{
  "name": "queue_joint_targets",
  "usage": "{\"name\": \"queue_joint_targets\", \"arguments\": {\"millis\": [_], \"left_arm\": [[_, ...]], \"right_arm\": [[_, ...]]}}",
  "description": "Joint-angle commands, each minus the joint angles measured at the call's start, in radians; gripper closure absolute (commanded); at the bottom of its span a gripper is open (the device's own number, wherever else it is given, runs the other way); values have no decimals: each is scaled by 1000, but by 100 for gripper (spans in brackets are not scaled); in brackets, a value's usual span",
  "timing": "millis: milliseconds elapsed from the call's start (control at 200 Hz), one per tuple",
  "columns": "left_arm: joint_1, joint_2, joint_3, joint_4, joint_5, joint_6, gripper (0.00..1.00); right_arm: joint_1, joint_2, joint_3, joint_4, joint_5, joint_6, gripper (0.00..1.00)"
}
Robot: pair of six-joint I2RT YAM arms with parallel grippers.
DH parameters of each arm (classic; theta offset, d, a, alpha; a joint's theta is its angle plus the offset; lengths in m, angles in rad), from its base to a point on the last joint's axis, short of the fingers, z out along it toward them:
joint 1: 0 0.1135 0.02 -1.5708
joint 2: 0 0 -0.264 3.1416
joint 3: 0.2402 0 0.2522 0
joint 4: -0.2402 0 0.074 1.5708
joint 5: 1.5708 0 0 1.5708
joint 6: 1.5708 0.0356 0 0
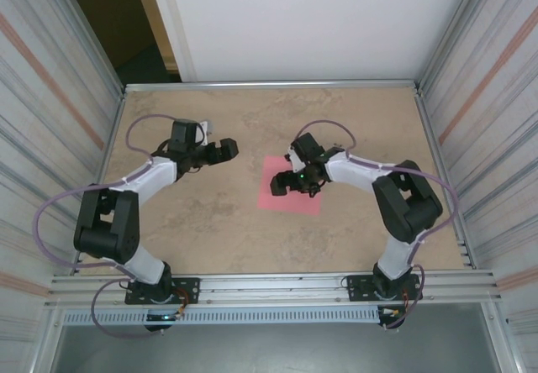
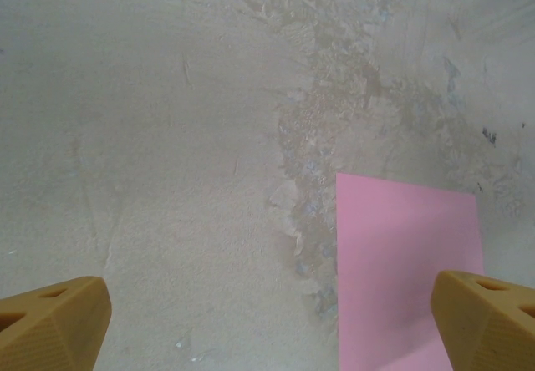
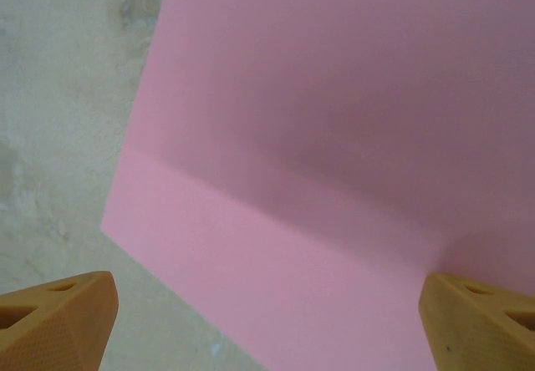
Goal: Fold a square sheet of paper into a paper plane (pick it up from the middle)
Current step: Move the square sheet of paper to the center of the table.
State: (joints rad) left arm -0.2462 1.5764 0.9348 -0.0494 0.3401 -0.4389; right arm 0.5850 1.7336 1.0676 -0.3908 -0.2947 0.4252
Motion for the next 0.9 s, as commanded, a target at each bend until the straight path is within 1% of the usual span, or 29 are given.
{"name": "queue_joint_targets", "arguments": {"millis": [0, 70, 135, 261, 296, 371, 436, 486, 651, 727, 777, 892], "left_arm": [[-27, 30, 44, -21, 6, -31, 2], [-51, 51, 62, -34, 23, -55, 4], [-77, 70, 79, -46, 47, -74, 5], [-137, 115, 130, -98, 102, -116, 9], [-152, 133, 149, -119, 119, -122, 13], [-182, 177, 188, -154, 155, -109, 15], [-198, 211, 209, -168, 163, -105, 17], [-200, 235, 222, -167, 179, -111, 19], [-207, 276, 251, -147, 222, -142, 20], [-206, 277, 255, -150, 218, -149, 20], [-207, 273, 251, -160, 192, -154, 21], [-198, 254, 234, -182, 131, -173, 21]], "right_arm": [[-41, -133, -36, 75, 78, 193, 7], [-76, -151, -79, 109, 90, 301, 7], [-113, -141, -97, 99, 91, 360, 10], [-183, -127, -126, 84, 76, 402, 16], [-198, -127, -134, 90, 60, 405, 18], [-226, -112, -139, 136, -16, 362, 20], [-245, -81, -119, 131, -68, 326, 26], [-252, -57, -97, 113, -74, 303, 29], [-263, 7, -40, 99, -82, 256, 30], [-262, 40, -8, 88, -84, 231, 34], [-261, 65, 13, 79, -92, 214, 37], [-241, 122, 56, 54, -95, 158, 38]]}}
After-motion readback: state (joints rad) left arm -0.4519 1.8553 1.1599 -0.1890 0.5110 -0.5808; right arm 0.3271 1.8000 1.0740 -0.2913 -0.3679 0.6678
